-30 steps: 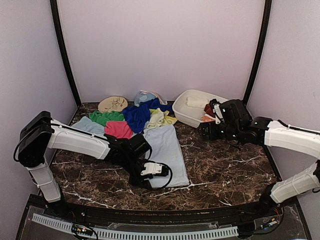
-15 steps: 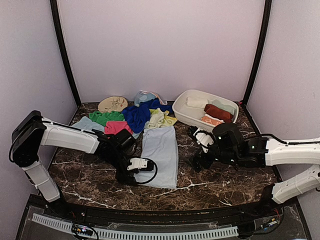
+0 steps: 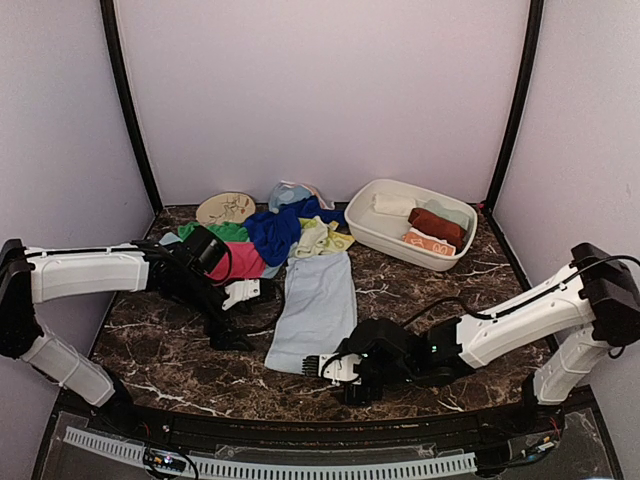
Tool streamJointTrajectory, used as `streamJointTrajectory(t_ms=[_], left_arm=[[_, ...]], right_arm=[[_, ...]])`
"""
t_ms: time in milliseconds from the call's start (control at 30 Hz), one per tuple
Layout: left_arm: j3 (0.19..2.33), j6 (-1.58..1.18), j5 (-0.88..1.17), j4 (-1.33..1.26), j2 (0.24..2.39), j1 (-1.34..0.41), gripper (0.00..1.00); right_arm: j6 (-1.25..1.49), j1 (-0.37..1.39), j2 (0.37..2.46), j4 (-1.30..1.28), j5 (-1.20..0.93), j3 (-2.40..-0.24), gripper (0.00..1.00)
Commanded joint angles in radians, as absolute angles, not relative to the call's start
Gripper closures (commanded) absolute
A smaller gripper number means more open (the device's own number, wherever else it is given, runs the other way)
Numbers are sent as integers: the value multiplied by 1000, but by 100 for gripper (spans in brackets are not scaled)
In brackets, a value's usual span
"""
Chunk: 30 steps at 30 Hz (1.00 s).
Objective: Roll the towels
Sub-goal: Roll the towel at the center of the board.
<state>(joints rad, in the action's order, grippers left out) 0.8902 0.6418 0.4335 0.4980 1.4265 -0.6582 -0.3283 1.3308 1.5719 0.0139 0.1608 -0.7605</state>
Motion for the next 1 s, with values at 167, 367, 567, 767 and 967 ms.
streamJointTrajectory(t_ms=[167,367,567,767,967], left_arm=[[765,683,429,530,1308,-641,3],[800,706,429,529,1348,-641,3],[830,684,450,520,1384,-641,2],[822,696,442,518,1379,-641,1],[843,720,419,532,1380,-641,1]], right_arm=[[-302,1258,1712,78,106,-849,47],[-253,1190,1741,-35,-20,-923,67],[-239,1180,1732,-116,-94,-953,59],[-231,1180,1742,-141,-76,-931,56],[-150,1148,1804,-170,-148,-988,82]])
